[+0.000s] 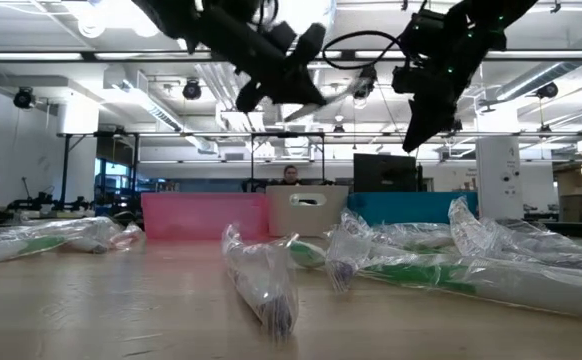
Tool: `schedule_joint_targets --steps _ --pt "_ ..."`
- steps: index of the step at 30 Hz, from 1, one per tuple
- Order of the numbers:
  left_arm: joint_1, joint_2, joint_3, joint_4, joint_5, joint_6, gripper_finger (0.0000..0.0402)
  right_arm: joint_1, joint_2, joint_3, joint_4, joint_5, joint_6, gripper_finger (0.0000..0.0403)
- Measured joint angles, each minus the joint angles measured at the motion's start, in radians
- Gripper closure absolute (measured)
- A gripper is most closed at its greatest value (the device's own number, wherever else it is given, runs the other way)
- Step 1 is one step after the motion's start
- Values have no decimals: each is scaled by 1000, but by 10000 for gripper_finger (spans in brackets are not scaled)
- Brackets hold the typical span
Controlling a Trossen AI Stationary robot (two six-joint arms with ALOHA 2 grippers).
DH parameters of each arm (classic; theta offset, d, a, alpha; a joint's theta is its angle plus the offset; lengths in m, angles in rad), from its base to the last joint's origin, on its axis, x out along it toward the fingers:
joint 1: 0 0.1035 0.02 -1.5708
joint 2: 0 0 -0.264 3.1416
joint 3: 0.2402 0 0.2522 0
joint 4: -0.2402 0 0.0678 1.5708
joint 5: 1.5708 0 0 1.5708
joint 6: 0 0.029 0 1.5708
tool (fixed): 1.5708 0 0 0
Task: Pick & Place Toothbrushes
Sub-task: Put the green toothbrush into the white bin
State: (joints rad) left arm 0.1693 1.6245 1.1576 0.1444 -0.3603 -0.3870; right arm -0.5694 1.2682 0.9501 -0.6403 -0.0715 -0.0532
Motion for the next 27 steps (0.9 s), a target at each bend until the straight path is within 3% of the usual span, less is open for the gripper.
schedule_joint_targets --steps 12,27 --pt "215 108 0 29 91 -207 378 0 -119 -23 37 20 -11 308" --pt "270 244 0 66 116 -273 377 0 -173 -23 46 20 -13 364"
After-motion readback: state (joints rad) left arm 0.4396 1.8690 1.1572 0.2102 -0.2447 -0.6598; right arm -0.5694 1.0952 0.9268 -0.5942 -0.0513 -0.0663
